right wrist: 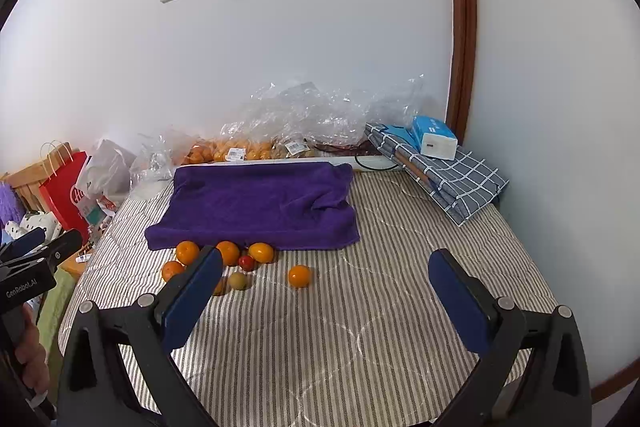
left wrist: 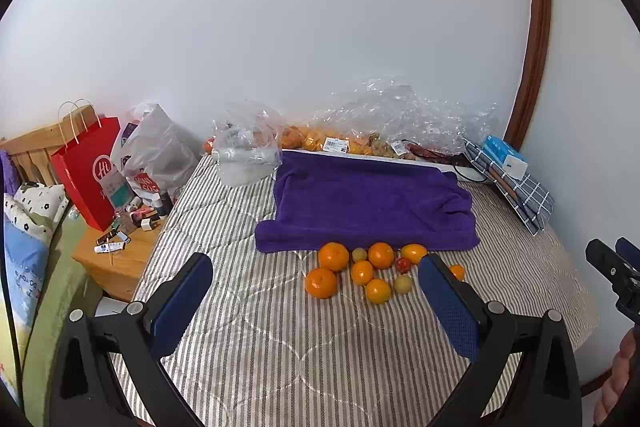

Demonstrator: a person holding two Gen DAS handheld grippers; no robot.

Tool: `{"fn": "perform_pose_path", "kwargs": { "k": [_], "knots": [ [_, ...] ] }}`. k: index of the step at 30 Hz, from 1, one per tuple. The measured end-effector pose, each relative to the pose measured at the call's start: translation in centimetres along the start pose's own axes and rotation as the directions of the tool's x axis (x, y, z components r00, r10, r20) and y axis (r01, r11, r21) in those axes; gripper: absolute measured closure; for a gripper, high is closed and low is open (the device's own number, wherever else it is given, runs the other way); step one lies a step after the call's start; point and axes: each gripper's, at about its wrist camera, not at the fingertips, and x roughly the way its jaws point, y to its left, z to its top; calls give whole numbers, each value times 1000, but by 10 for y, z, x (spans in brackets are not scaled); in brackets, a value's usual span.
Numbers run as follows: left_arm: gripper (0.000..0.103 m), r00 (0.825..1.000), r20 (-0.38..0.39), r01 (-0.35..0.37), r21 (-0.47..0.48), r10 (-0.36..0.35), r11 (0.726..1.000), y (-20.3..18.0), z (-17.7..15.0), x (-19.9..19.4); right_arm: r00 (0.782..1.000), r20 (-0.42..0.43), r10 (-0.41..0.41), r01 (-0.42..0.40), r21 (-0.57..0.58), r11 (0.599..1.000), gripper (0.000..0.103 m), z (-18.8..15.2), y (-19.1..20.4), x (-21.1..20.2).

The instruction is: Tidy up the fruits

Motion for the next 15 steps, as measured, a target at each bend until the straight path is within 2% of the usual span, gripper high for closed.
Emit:
{"fn": "perform_pose_path", "kwargs": {
  "k": [15],
  "knots": [
    [0,1000,11,-5,-5,5,1000,4,3,-2,1000,6,-5,5,-9,1000,1,0,3,-1]
  ]
}}
